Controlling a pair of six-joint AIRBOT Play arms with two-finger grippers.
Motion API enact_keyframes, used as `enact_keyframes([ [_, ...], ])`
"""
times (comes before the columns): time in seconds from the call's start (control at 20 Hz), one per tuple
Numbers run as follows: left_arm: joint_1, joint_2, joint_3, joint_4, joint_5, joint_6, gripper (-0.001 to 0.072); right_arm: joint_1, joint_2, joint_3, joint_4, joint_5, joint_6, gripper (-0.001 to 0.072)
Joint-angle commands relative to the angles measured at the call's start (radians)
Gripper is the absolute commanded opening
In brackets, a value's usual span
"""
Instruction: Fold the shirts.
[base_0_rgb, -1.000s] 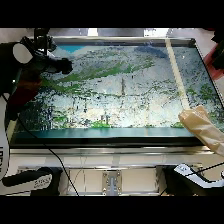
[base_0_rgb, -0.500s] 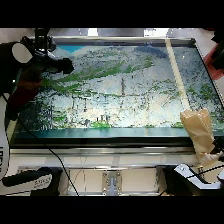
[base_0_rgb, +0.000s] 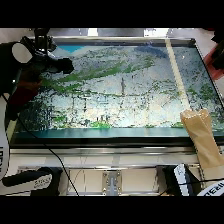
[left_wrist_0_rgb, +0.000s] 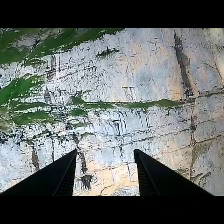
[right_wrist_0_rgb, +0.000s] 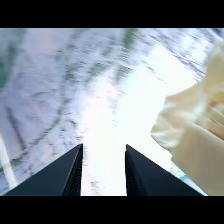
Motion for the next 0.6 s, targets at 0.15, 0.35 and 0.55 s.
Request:
enact_keyframes([
  [0.15,0.0,0.0,0.0,-0.022,-0.108,-0.013,0.0434,0.636,-0.074,-0.103,-0.044,-0.229,-0.065,0.0315],
  [0.35,0.0,0.0,0.0,-0.022,-0.106,-0.013,0.0434,0.971,-0.213,-0.159,-0.147,-0.423,-0.008,0.0314],
  [0.55,0.0,0.001,0.0,-0.022,-0.106,-0.013,0.0434,1.061,-0.28,-0.159,-0.161,-0.524,0.053,0.0314],
])
